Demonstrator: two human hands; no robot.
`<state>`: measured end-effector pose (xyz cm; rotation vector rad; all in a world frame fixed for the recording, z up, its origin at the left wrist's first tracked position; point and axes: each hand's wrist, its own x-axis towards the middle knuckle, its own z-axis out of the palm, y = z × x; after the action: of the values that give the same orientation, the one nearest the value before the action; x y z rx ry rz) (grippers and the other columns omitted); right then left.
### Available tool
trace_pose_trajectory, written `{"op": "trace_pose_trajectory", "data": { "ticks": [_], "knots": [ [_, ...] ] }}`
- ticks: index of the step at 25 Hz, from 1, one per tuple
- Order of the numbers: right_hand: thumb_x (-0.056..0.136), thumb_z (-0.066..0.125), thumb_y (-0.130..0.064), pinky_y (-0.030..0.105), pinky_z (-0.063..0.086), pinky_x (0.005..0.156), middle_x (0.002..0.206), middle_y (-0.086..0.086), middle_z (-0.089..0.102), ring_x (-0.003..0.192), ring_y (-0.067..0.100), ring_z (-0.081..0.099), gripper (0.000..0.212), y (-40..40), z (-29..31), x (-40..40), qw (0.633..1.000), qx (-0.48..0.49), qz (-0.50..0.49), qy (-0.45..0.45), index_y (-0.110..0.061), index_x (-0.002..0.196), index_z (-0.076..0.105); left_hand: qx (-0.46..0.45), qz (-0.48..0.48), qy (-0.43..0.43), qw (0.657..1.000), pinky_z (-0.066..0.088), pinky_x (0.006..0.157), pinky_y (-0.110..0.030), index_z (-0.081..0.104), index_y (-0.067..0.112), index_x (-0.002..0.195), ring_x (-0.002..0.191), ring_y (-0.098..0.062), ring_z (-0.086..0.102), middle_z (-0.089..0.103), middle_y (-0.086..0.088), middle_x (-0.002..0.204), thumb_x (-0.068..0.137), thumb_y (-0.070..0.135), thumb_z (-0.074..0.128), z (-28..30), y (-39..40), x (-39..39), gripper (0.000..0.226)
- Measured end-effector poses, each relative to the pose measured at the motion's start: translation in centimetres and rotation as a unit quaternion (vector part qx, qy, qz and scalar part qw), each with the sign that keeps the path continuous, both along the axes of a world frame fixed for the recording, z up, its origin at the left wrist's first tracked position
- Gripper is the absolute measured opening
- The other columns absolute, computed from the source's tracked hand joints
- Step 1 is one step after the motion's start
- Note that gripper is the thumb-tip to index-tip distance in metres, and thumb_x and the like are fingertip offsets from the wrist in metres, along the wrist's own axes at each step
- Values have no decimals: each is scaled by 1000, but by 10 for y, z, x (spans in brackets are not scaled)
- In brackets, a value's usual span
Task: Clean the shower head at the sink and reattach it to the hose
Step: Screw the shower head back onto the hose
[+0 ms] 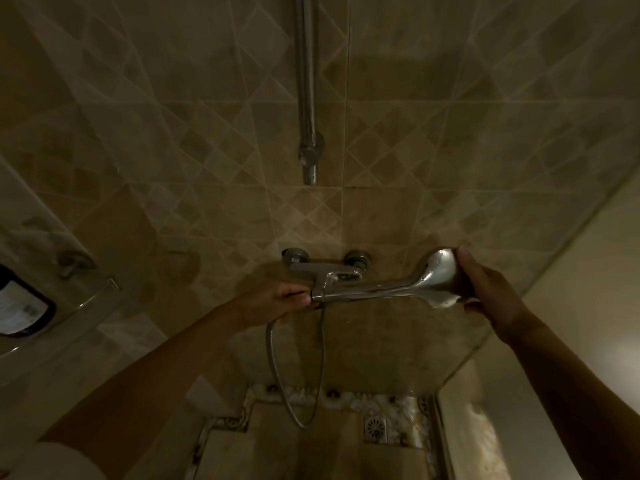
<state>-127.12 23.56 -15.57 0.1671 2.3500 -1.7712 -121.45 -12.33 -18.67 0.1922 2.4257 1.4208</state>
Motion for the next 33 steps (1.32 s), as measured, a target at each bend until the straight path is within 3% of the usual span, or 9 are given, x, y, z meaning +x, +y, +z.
{"op": "trace_pose_trajectory", "data": {
  "ticks": [4,8,11,15,20,24,27,30,33],
  "knots": [
    [97,45,-49,31,42,62,82,4,58,73,19,56,37,-4,0,-2,998,-46,-28,-29,-17,94,63,2,10,10,1000,36,56,-24,66,33,109,58,-4,45,53,7,69,96,23,53,4,2,1,21],
    [96,52,-26,23,32,47,79,6,52,54,13,40,13,1,-5,-6,969,-229,-41,-79,-18,92,62,4,19,17,1000,35,53,-20,65,35,103,55,-2,42,46,-3,71,96,20,52,9,4,2,21],
    [97,48,-19,19,39,39,98,2,69,45,9,49,34,8,-7,-9,957,-282,9,-69,-38,122,61,0,18,20,1000,32,54,-20,65,28,111,57,-4,41,46,8,64,97,20,52,12,4,1,21],
    [71,63,-12,24,55,46,92,10,71,56,18,65,59,22,-6,-7,919,-362,110,-108,-27,128,64,12,42,15,999,36,54,-6,59,6,120,54,10,51,59,25,56,98,7,46,19,6,4,25],
    [80,55,7,19,54,54,98,6,72,75,16,71,69,33,-15,-5,958,-230,160,-65,-38,133,56,2,23,17,1000,34,54,-16,61,15,118,51,5,45,57,23,54,98,12,47,19,2,7,24],
    [74,76,-32,24,54,59,108,10,67,82,19,71,47,30,-11,-1,973,-182,142,-27,-31,119,65,-8,18,11,1000,35,57,-24,66,22,115,58,-3,43,55,18,60,97,23,51,13,-3,6,23],
    [48,83,-69,31,58,69,106,7,72,93,19,72,72,22,-12,-2,992,-96,83,20,-23,102,71,-7,13,8,1000,34,55,-24,64,24,112,58,-6,42,55,15,61,97,21,50,10,-2,5,21],
    [76,70,-55,33,58,68,114,13,69,100,25,70,54,9,-13,0,992,-113,56,26,-11,106,63,-13,7,22,1000,34,56,-27,67,30,106,60,-10,40,43,4,65,97,21,51,6,-1,4,21],
    [94,56,-38,29,55,53,119,11,63,95,26,68,35,3,-15,3,990,-126,55,45,-24,125,54,-19,13,19,1000,35,56,-23,68,36,104,60,-4,44,50,4,68,96,22,52,4,-1,3,22]
  ]
}}
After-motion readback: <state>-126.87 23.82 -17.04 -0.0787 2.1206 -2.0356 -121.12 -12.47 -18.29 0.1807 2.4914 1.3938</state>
